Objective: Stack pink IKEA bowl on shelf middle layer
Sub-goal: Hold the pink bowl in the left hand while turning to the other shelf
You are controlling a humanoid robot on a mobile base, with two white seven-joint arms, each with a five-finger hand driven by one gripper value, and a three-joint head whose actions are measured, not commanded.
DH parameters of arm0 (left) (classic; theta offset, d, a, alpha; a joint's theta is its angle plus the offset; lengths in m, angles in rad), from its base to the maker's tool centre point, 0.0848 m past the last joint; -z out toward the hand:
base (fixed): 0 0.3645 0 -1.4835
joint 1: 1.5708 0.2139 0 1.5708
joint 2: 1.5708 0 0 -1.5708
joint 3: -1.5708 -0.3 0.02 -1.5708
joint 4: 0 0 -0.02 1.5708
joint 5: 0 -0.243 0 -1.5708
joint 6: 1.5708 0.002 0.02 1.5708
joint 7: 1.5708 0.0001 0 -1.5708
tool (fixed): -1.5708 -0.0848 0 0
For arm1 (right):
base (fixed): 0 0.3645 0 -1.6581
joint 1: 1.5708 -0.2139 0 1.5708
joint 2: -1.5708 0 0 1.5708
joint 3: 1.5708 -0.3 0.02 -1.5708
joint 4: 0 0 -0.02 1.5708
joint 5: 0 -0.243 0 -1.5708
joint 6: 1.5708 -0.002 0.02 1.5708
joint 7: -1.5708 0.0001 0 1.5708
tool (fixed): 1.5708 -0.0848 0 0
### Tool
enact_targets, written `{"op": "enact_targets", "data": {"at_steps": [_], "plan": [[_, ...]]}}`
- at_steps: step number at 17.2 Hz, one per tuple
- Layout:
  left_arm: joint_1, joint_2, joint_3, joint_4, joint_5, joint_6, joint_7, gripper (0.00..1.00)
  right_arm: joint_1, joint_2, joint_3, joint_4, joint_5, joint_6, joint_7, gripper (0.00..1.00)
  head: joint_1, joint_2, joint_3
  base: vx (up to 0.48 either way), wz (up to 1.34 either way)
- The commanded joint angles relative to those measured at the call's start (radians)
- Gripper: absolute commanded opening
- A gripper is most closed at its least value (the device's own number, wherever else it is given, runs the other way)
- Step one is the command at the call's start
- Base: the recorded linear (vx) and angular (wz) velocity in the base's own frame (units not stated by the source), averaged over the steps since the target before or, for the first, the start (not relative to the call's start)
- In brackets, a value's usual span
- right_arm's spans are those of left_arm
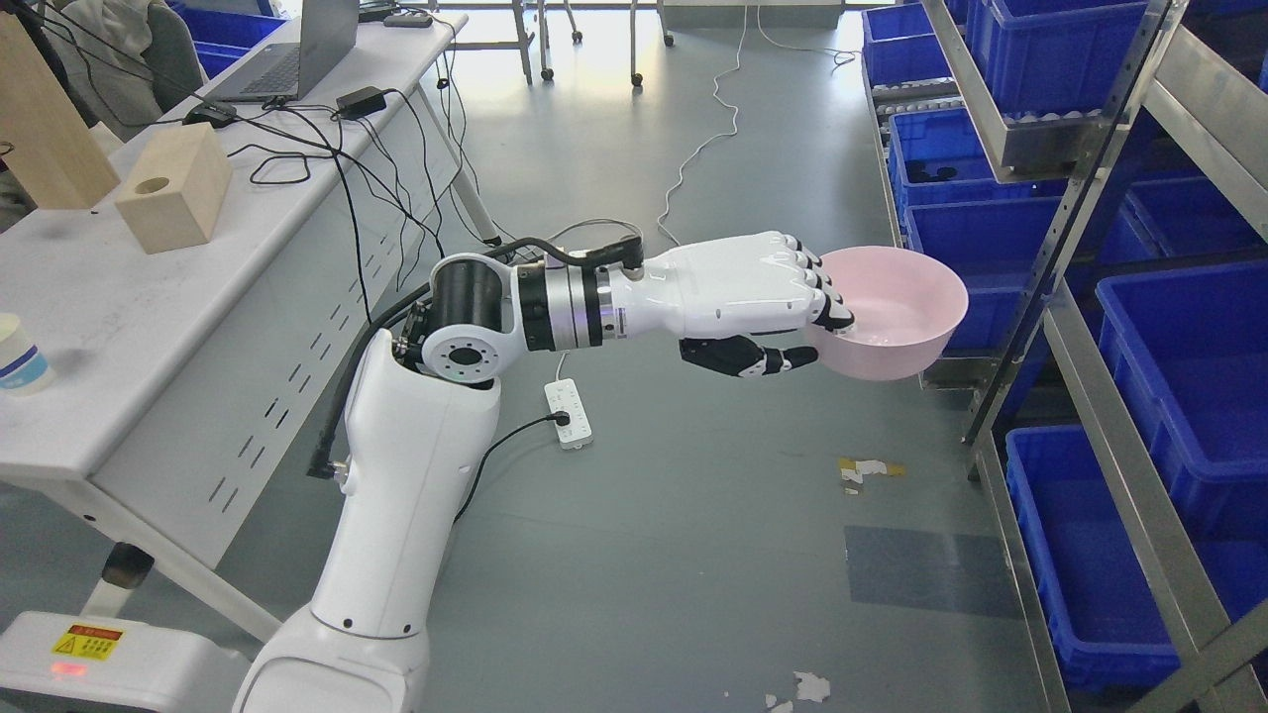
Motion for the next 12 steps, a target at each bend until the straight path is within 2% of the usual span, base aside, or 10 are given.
{"op": "enact_targets", "data": {"at_steps": [1,6,12], "plan": [[-0.003,0.017,-0.012,-0.014,0.012,-0.001,0.004,0.03,0.003,-0.017,0.000,-0.017,0.000,-0.001,0.001,1.00,0.0000,0.000,0.000,0.242,0.05],[-0.006,0.017,-0.018,-0.019,0.027,-0.001,0.006,0.03,0.003,-0.017,0.000,-0.017,0.000,-0.001,0.001,1.00,0.0000,0.000,0.000,0.164,0.03],[-0.006,0.017,-0.020,-0.019,0.030,-0.001,0.013,0.03,0.005,-0.017,0.000,-0.017,0.000,-0.001,0.001,1.00,0.0000,0.000,0.000,0.030,-0.03]]}}
